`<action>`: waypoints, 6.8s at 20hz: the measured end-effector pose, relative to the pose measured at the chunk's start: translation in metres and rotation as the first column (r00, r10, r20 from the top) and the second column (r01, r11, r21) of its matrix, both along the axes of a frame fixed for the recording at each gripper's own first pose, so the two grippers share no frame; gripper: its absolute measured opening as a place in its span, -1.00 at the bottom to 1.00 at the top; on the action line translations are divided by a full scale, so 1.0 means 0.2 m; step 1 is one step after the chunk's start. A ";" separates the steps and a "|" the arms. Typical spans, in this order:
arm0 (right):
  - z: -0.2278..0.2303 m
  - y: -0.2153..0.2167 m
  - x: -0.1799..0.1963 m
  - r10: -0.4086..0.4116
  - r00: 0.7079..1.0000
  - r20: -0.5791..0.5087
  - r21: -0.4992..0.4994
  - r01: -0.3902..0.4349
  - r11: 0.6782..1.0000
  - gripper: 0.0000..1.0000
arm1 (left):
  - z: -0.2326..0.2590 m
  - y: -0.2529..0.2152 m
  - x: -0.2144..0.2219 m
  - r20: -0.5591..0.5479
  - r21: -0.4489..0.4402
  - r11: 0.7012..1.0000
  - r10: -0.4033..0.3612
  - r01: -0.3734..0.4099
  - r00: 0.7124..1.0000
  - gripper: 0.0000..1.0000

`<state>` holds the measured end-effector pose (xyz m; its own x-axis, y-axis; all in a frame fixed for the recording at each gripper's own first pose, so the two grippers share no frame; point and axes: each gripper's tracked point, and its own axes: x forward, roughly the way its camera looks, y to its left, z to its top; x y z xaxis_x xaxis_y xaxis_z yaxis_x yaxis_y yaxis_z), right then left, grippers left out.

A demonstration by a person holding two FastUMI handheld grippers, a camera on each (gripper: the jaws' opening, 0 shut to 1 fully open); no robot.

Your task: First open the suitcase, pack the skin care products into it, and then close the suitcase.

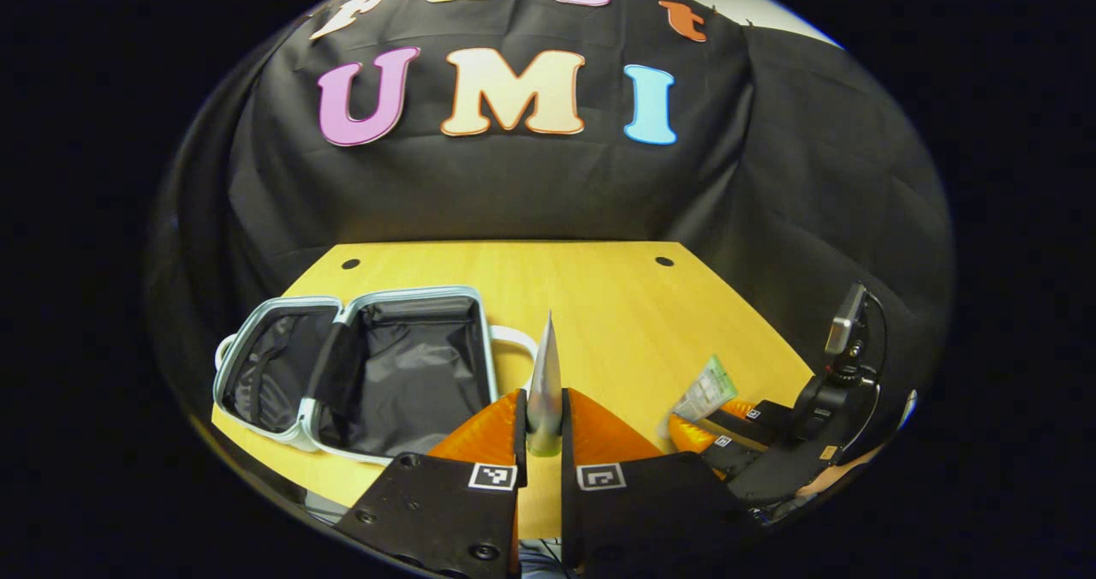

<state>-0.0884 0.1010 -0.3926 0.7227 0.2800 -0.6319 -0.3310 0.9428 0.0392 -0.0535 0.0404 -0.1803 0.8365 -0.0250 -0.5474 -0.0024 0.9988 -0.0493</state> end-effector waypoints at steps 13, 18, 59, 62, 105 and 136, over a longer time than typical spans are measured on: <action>0.36 0.31 0.04 0.063 0.995 -0.074 0.114 -0.054 0.992 -0.48 | -0.20 0.61 -0.13 -0.205 0.077 0.975 0.221 -0.209 0.954 -0.77; 0.50 0.64 0.04 0.111 0.986 -0.121 0.179 -0.088 0.980 -0.45 | -0.36 0.71 -0.01 -0.276 0.045 0.984 0.176 -0.170 0.945 -0.77; 0.24 1.57 0.23 0.134 0.937 -0.322 0.207 -0.068 0.976 0.96 | -0.24 2.39 0.03 -0.152 0.018 0.882 0.468 -0.471 0.870 0.92; 0.32 1.53 0.29 0.111 0.959 -0.262 0.206 -0.057 0.977 0.95 | -0.32 2.57 0.00 -0.179 0.035 0.853 0.517 -0.520 0.837 0.92; 0.56 0.96 0.42 0.001 0.999 -0.044 0.131 0.005 0.991 0.96 | 0.34 2.20 0.28 -0.051 -0.163 0.947 0.272 -0.277 0.961 -0.97; 0.79 0.02 0.49 -0.053 0.995 0.087 0.161 0.039 0.986 0.96 | 0.33 0.35 0.65 -0.005 -0.225 0.967 -0.123 0.119 0.992 -0.96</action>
